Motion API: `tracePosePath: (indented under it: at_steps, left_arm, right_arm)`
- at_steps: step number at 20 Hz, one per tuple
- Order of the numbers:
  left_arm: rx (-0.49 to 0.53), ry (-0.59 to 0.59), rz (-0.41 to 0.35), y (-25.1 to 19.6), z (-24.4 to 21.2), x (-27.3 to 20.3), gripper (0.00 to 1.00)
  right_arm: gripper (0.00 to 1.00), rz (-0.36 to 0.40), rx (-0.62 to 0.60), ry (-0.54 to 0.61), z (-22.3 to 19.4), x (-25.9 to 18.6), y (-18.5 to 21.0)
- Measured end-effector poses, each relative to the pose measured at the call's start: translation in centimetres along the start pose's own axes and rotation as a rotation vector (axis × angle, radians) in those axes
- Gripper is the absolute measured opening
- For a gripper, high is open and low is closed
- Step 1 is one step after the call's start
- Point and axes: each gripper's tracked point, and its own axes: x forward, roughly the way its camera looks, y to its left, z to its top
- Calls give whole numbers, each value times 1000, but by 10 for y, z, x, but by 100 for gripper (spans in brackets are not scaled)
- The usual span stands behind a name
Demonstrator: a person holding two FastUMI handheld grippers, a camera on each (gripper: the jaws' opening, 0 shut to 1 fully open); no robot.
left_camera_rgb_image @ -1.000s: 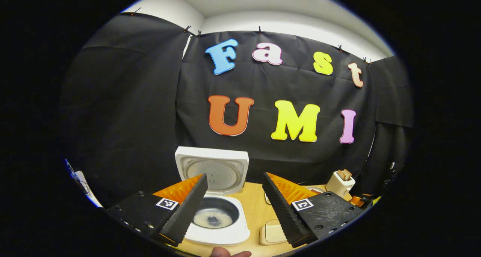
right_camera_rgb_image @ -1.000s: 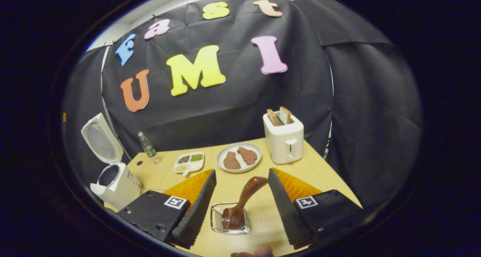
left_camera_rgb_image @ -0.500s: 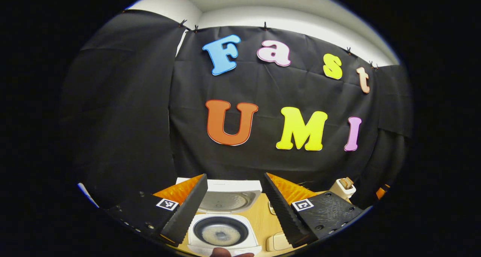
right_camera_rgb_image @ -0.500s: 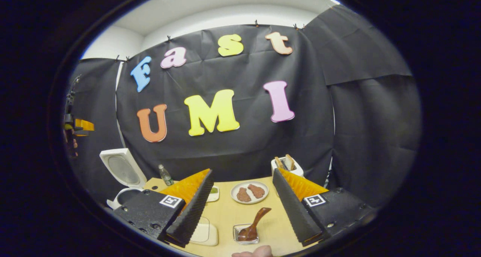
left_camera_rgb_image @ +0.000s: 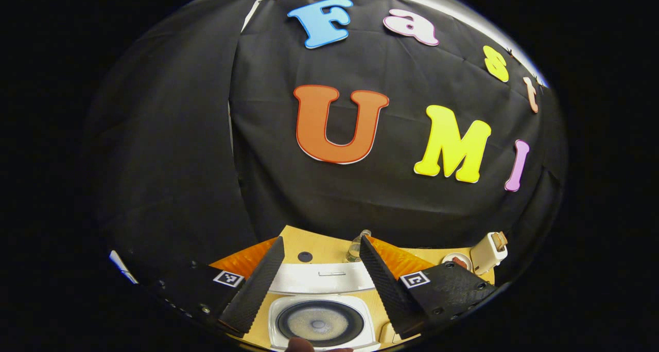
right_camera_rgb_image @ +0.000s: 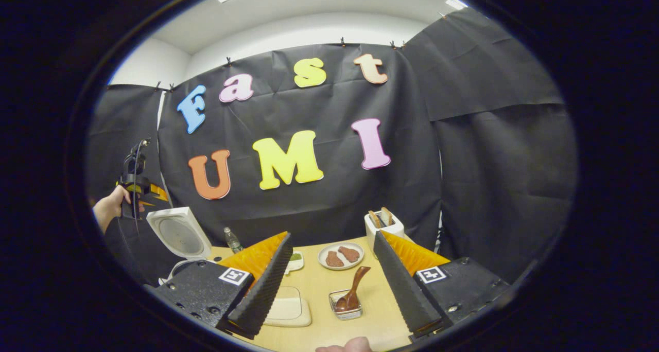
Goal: Close the left gripper, press the button to open the rice cooker; take a wooden spoon from the chopstick holder with the right hand, scoop a spoonful of rice and pour it into the rice cooker, then put the wooden spoon back into the chopstick holder.
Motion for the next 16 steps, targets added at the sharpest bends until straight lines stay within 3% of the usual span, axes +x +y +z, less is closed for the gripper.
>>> tracePosePath:
  at_steps: [4,8,12,16]
  left_arm:
    - [3,49,-12,-2,-16,1,96]
    - [40,95,-25,-4,-32,-21,98]
    - [34,165,-47,-9,-63,-49,97]
    - [-6,293,-69,-11,-121,-73,97]
  right_arm:
    - [100,-31,33,-7,-3,-14,-8]
    - [99,-10,71,8,-11,-10,1]
    - [100,47,55,21,-19,0,19]
    - [99,107,62,40,-27,10,39]
